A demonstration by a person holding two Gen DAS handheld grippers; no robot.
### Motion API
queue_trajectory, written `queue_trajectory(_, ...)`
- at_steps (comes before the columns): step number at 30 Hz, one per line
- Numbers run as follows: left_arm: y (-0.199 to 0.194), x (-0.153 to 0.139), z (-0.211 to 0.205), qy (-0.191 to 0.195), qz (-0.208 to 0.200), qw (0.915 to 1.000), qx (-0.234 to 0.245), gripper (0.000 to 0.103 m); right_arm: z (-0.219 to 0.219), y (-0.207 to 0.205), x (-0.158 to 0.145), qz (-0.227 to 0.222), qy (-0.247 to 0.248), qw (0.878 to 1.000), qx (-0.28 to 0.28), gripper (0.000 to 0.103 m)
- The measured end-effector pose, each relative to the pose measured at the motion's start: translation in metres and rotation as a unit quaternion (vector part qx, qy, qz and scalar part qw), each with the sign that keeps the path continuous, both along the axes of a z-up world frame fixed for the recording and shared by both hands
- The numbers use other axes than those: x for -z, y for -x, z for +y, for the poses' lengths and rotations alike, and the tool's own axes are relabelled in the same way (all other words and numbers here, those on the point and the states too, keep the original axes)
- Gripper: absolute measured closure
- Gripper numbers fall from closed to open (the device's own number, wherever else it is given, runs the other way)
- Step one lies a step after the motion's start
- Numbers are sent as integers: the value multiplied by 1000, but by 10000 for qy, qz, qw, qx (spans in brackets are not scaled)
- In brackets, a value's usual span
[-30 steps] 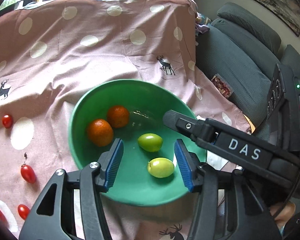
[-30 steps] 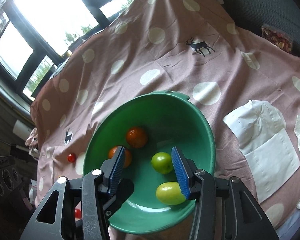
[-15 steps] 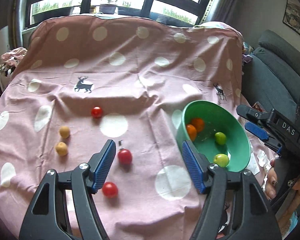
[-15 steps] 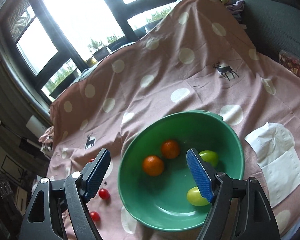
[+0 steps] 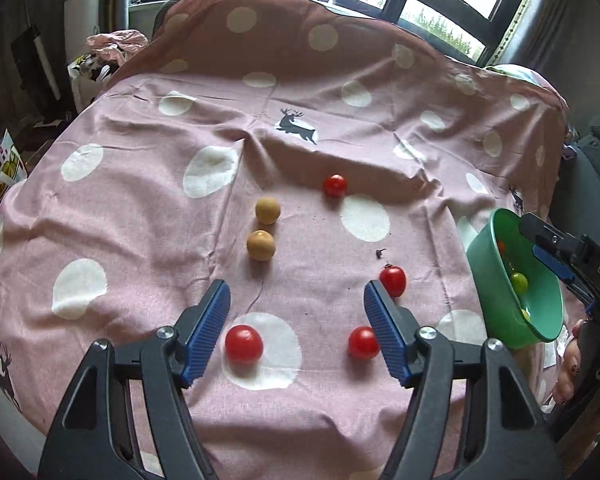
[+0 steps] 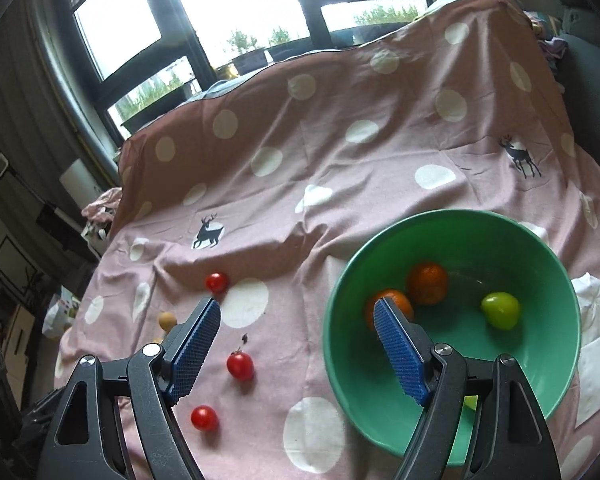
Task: Organize fruits
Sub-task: 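Move both grippers back over the red tomatoes on the cloth, then grasp the stemmed red tomato with the right gripper while the left grasps a round red tomato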
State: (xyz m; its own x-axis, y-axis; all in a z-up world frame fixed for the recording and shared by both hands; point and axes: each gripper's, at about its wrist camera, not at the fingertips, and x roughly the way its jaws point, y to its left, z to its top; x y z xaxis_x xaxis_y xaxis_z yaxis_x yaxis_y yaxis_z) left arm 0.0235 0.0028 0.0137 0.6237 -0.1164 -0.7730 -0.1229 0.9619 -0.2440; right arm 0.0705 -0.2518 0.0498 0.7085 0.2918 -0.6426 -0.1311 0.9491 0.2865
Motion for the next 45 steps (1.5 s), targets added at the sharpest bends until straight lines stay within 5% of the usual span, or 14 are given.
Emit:
queue_trajectory(12, -4, 31, 12, -340, 466, 9981, -193, 37, 76, -10, 28, 627, -59, 9915, -1139, 23)
queue_trajectory(21, -5, 41, 9, -524, 640, 9964, -171, 42, 89, -31, 59, 1169, 299, 9883, -930, 57)
queue_trajectory(45, -11, 57, -4, -663, 975, 9930, -67, 47, 92, -39, 81, 1451, 589, 9842, -823, 68)
